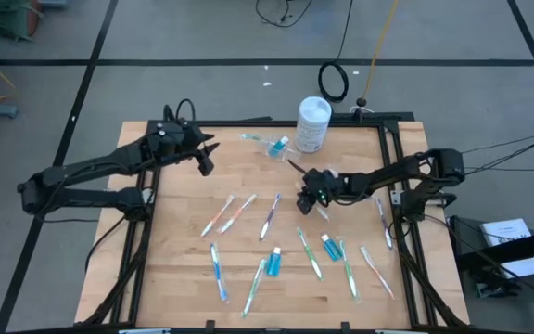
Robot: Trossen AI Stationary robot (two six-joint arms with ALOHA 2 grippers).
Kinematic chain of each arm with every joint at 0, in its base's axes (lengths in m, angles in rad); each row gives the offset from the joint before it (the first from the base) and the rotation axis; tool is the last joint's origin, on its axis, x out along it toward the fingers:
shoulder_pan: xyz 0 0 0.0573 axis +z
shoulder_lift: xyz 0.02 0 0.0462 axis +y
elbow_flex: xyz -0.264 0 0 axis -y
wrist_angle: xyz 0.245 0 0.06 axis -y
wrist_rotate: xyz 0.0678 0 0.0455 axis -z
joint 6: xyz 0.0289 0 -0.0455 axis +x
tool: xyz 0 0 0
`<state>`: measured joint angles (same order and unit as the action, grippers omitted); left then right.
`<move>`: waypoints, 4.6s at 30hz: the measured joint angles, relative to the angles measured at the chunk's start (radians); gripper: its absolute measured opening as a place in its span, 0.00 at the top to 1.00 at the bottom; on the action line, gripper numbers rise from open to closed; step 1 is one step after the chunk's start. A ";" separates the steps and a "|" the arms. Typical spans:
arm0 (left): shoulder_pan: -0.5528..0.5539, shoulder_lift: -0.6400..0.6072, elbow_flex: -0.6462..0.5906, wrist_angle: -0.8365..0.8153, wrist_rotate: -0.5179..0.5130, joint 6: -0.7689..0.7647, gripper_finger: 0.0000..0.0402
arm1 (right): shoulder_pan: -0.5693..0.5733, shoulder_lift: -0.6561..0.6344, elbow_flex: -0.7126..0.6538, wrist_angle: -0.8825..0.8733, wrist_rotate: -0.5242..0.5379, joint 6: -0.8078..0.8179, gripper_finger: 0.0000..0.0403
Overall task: Pick & Place toothbrushing station
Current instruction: Put the orange toothbrush into the transparent organizer
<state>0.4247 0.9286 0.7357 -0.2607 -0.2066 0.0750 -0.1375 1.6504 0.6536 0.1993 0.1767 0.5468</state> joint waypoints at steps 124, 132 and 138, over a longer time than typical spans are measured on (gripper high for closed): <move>-0.307 0.227 0.001 -0.306 0.111 -0.541 0.64 | 0.068 -0.140 0.149 -0.015 0.342 -0.482 0.60; -0.373 0.408 0.001 -0.305 0.103 -0.702 0.64 | 0.068 -0.140 0.149 -0.067 0.342 -0.483 0.60; -0.404 0.496 0.001 -0.297 0.115 -0.740 0.64 | 0.068 -0.140 0.149 -0.078 0.342 -0.483 0.60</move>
<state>0.0206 1.4250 0.7364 -0.5574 -0.0914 -0.6650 -0.0700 1.5101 0.8024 0.1209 0.5190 0.0635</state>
